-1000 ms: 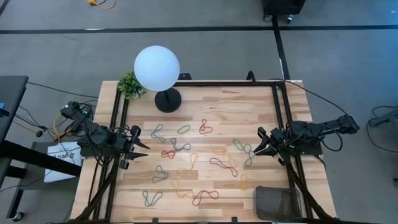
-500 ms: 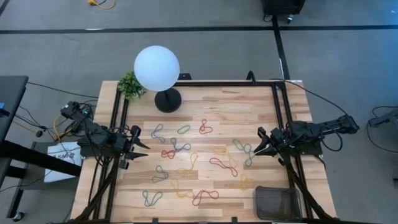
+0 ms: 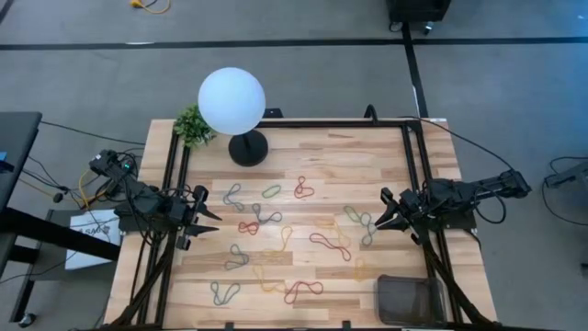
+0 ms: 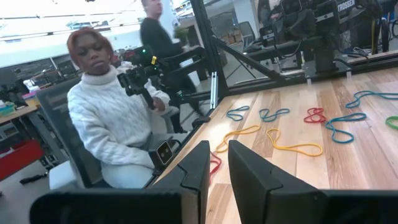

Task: Pick and place items into bin

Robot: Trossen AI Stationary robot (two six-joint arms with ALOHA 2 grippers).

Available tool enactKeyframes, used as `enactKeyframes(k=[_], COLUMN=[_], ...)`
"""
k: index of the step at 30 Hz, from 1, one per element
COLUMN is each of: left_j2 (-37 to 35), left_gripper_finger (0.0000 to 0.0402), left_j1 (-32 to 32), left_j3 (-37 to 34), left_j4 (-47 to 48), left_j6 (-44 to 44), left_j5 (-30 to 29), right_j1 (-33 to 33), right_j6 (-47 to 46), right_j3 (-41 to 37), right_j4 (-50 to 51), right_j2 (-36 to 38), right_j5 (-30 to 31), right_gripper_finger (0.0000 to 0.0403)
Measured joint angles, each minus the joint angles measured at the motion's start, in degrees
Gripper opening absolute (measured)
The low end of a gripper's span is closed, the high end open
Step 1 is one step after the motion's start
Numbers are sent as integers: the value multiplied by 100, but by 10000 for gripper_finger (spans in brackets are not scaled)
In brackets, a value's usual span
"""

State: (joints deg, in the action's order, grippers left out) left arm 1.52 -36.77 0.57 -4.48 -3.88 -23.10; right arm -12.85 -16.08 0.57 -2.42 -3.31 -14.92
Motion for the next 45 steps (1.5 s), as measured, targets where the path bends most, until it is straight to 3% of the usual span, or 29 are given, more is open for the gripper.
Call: enactKeyframes(k=[23, 35, 45], left_j2=[-3, -4, -4], left_gripper_finger=[119, 119, 119], left_j1=[0, 0, 0], left_j3=[10, 67, 84], left_j4=[-256, -281, -740], left_j6=[-386, -1149, -147], left_j5=[-12, -19, -21], right_j1=[-1, 1, 0], right_j6=[0, 0, 788], right_j3=[-1, 0, 0], right_j4=[0, 0, 0], right_j2=[-2, 0, -1], right_j5=[0, 1, 1], right_gripper_finger=[53, 53, 53])
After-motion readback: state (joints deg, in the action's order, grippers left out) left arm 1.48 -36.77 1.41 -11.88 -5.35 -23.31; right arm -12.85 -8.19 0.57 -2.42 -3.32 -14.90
